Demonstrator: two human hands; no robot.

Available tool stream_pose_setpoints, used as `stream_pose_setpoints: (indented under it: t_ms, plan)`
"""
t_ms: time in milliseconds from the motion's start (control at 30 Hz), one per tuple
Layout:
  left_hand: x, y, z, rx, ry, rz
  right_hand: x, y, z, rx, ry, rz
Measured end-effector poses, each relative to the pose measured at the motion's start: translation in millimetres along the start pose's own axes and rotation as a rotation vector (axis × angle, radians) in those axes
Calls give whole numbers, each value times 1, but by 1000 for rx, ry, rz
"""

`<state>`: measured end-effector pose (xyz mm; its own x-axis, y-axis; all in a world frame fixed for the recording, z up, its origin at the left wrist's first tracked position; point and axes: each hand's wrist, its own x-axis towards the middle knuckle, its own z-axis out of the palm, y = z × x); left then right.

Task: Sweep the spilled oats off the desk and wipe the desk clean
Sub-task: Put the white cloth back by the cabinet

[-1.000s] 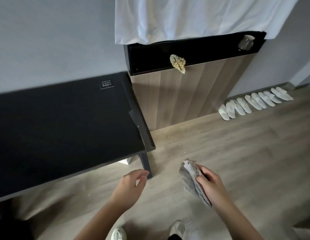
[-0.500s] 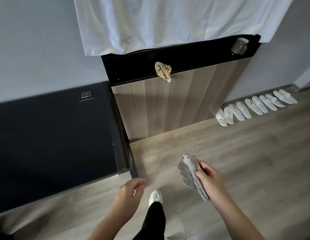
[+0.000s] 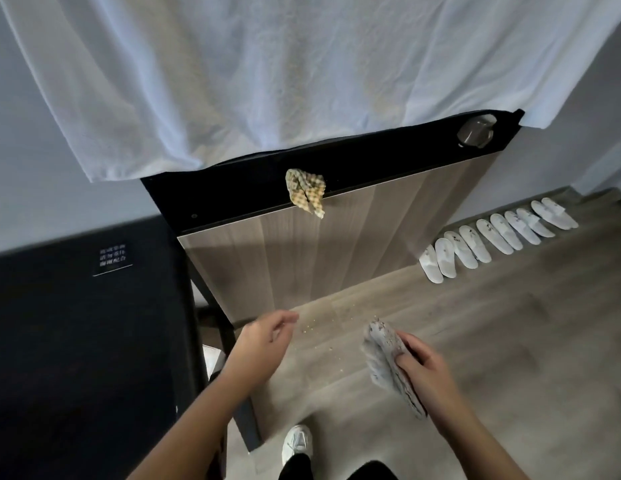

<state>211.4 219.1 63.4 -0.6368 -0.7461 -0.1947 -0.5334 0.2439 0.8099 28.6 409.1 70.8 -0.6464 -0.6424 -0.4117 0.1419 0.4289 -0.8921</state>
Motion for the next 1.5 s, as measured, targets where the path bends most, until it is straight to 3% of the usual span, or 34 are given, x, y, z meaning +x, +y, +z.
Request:
stream_pose_setpoints:
  t_ms: [233,567,633,733,800,867,1100,1200,1333,1500]
  plan:
    - [71,18,-5,-6,83,-55,85,-33,-8,4,-56,43]
    - [114,47,55,-88,256,-317,239,-123,-14,-99,-409,10]
    - [128,51,63,-173,283,-415,258,-140,-2,69,-489,122]
    - [144,58,63,-469,307,-572,266,-159,23,456,-574,494]
    - [154,61,57,-784,264,-644,264,-168,41,539,-622,661]
    - [164,55,50,-954,225,-631,263,-170,58,525,-637,694]
    - [201,42,3,-1131,304,-567,281,-164,98,489,-591,713]
    - [210,33,-12,-1103,379,-602,291,-168,110,444,-671,664]
    - [219,16,-28,-1078,414,-638,301,-152,129,-70,-742,469]
    - [232,-2,-40,-1089,445,-713,316,-137,162,-126,-574,297]
